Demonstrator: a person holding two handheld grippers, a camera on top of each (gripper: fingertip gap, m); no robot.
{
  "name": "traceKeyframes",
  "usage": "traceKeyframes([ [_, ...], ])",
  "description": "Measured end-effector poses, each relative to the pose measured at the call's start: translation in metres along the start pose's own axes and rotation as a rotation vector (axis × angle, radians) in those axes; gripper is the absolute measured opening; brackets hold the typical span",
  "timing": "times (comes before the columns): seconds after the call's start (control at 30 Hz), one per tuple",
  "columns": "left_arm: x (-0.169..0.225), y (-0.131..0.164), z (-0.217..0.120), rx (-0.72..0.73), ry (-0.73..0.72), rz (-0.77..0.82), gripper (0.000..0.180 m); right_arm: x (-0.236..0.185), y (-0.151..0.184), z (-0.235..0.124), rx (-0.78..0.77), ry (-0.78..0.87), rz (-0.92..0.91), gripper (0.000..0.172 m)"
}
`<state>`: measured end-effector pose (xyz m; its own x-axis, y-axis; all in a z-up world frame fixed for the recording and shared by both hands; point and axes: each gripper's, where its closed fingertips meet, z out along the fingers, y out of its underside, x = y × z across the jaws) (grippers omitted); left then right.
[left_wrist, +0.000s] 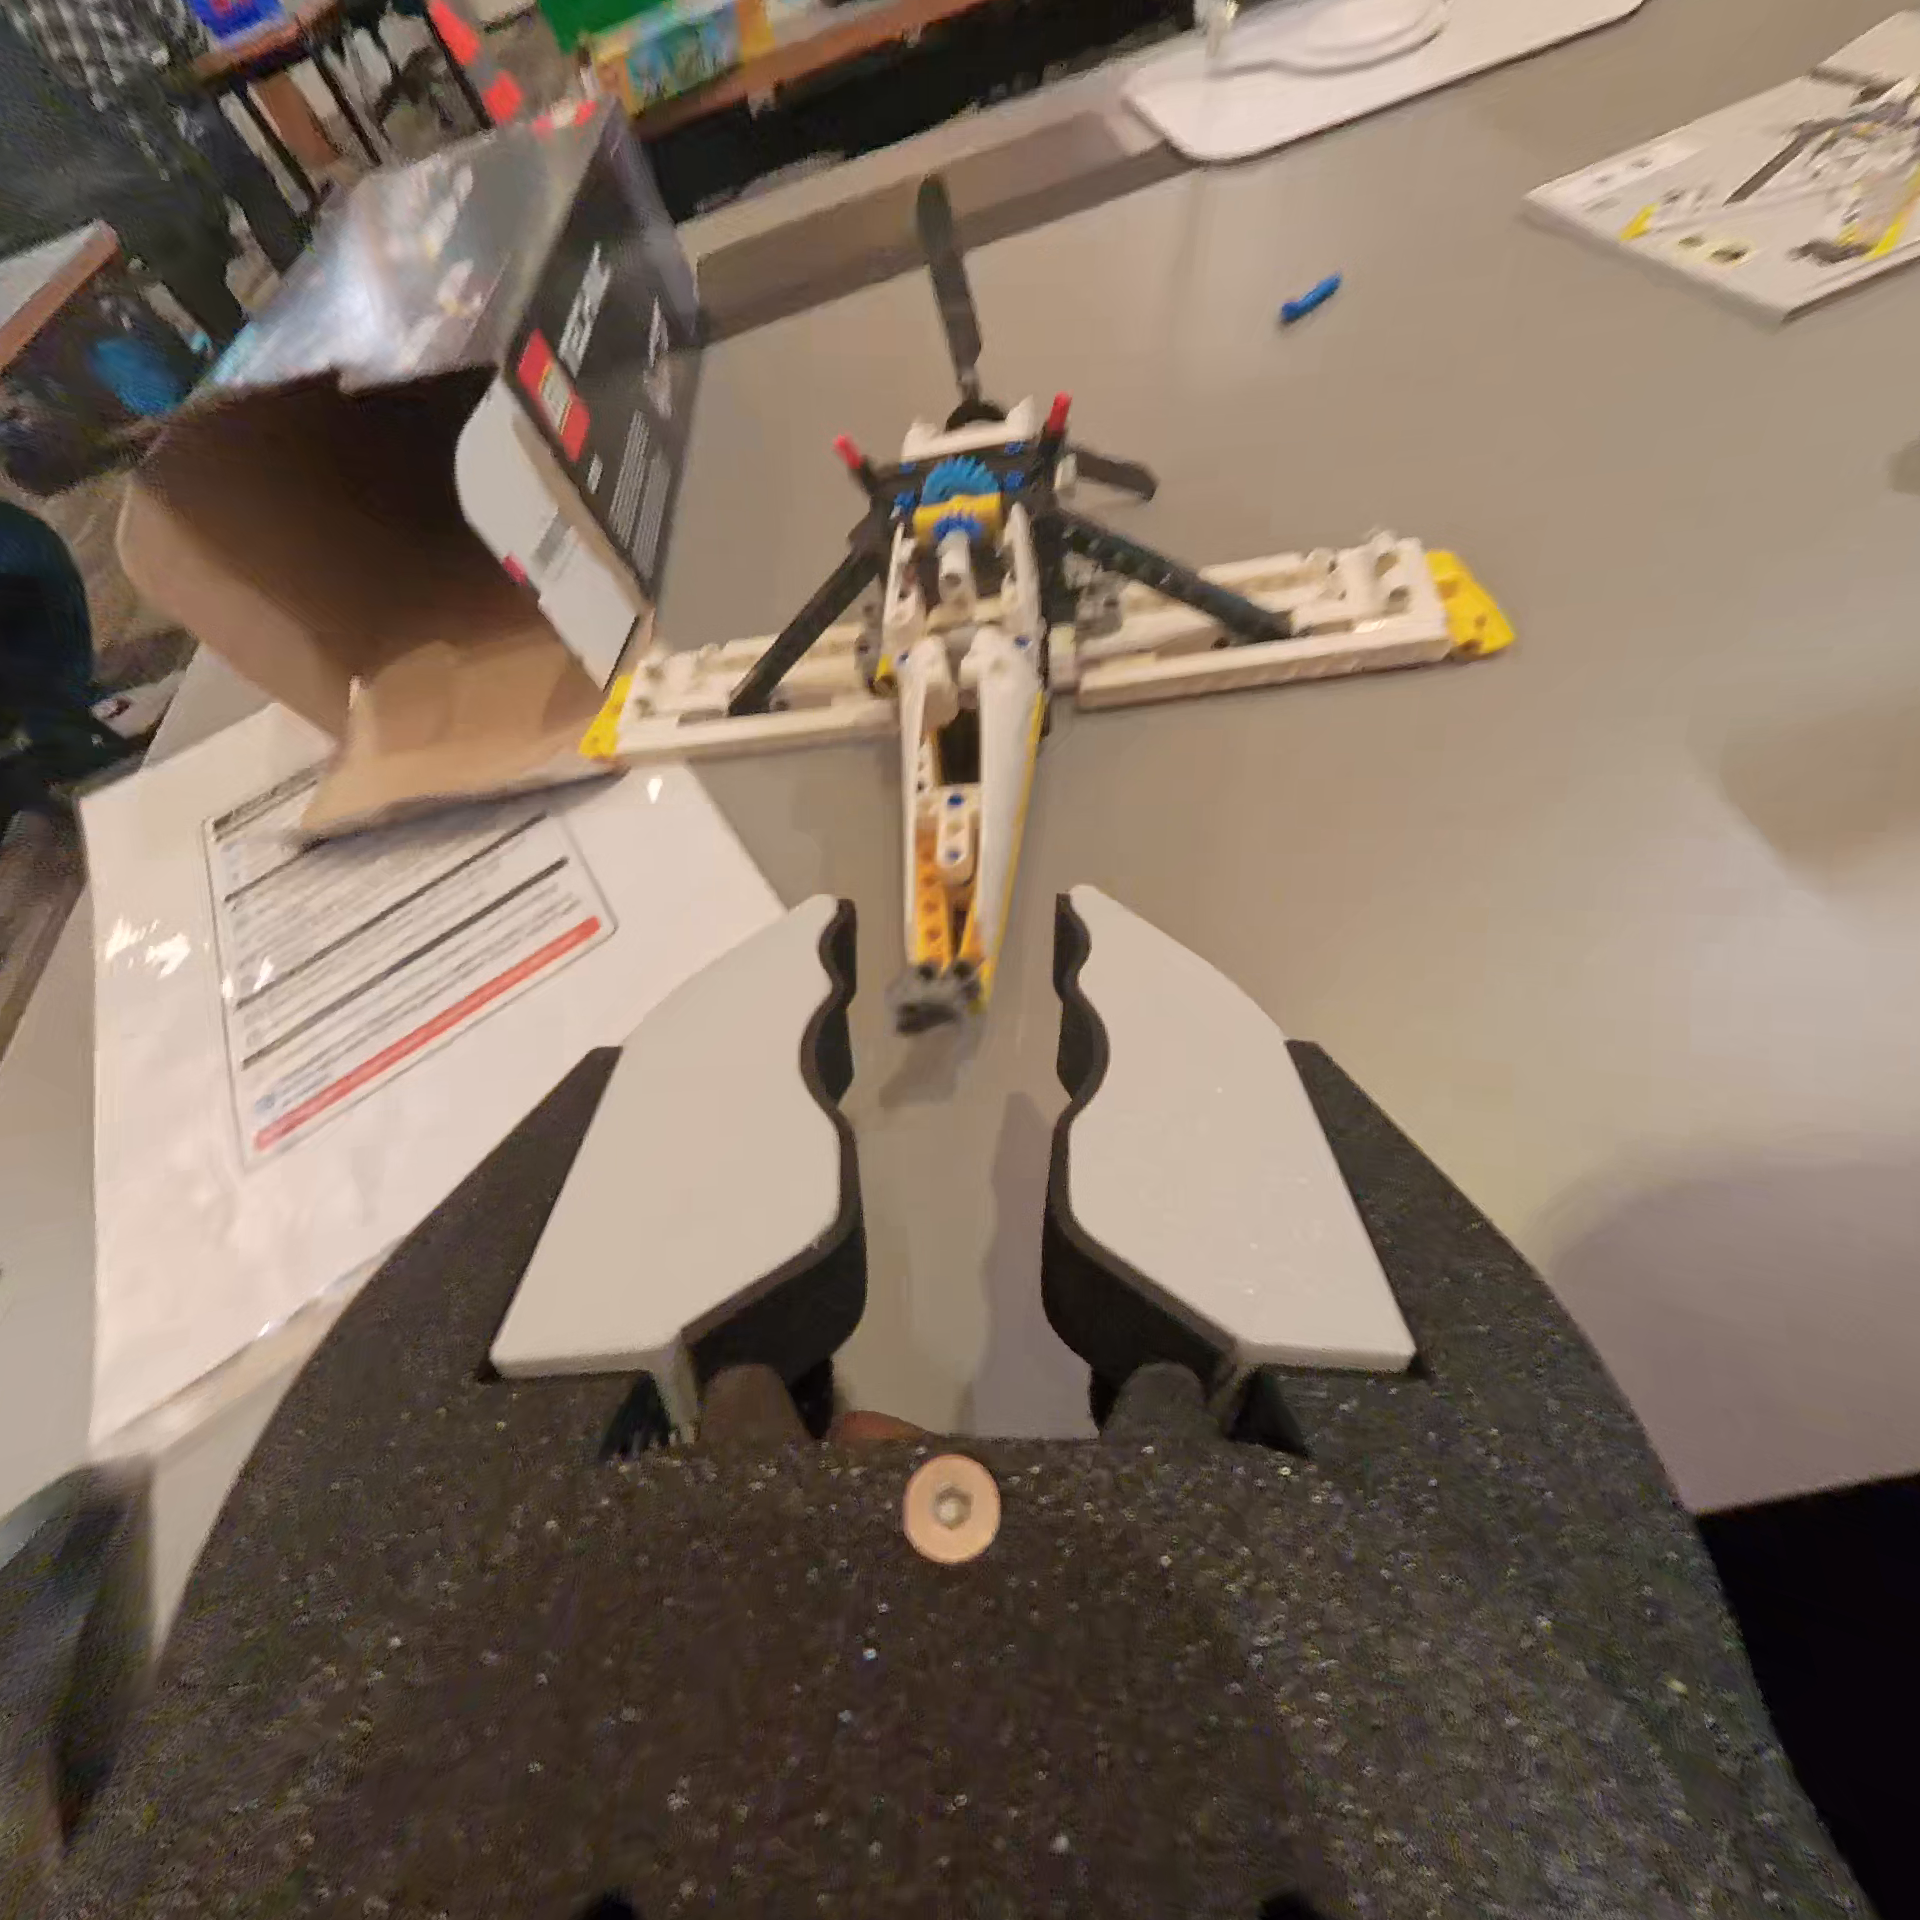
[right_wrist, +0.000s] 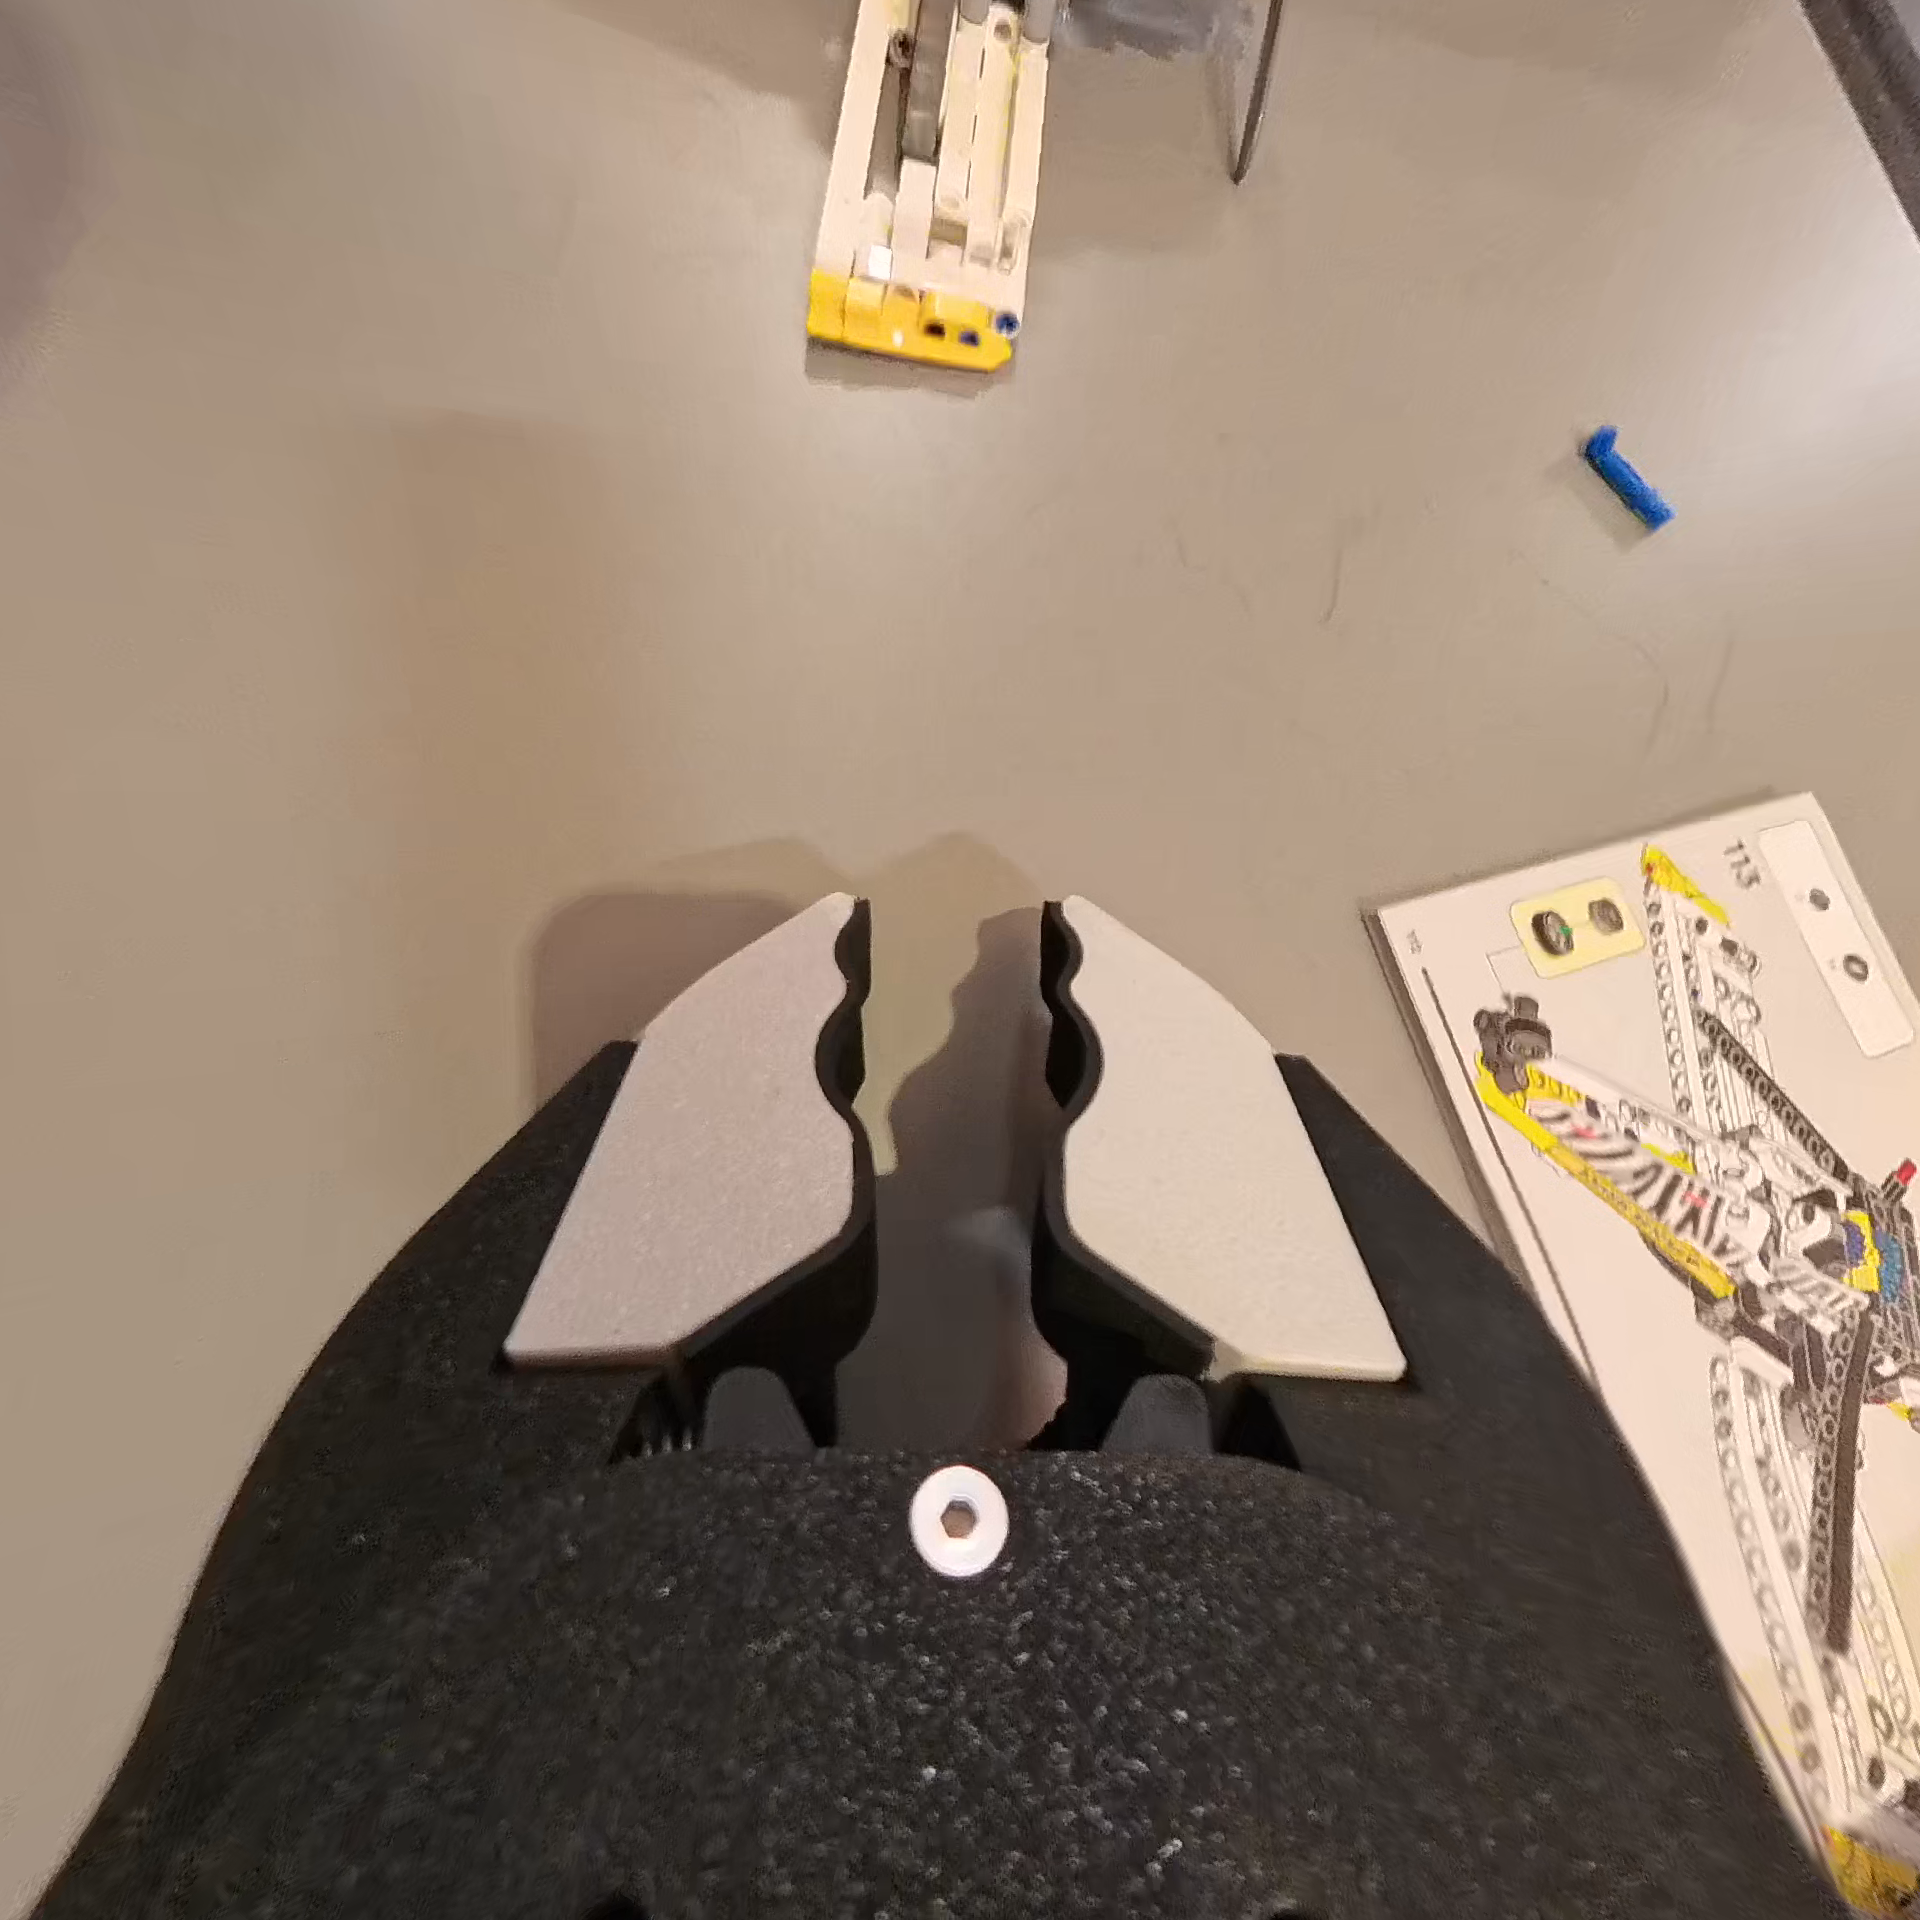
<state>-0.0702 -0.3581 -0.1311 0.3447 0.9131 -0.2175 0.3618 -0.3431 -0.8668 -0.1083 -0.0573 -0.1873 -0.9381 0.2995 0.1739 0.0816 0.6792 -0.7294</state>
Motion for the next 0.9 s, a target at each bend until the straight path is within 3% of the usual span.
traceKeyframes([
  [0.1, -0.011, 0.018, -0.001, -0.08, -0.012, -0.01, 0.037, -0.009, -0.022, 0.012, 0.042, -0.037, -0.035, 0.031],
  [0.33, -0.007, 0.035, 0.013, -0.145, 0.064, -0.005, 0.038, -0.045, -0.09, 0.05, 0.13, -0.073, -0.332, 0.032],
  [0.47, -0.006, 0.037, 0.021, -0.147, 0.084, 0.002, 0.037, -0.064, -0.134, 0.076, 0.207, -0.07, -0.579, 0.034],
  [0.63, -0.005, 0.037, 0.023, -0.148, 0.121, 0.024, 0.022, -0.085, -0.184, 0.117, 0.257, -0.042, -0.853, 0.042],
  [0.9, 0.011, 0.033, 0.016, -0.113, 0.194, 0.027, 0.018, -0.11, -0.209, 0.164, 0.311, 0.076, -1.12, 0.048],
])
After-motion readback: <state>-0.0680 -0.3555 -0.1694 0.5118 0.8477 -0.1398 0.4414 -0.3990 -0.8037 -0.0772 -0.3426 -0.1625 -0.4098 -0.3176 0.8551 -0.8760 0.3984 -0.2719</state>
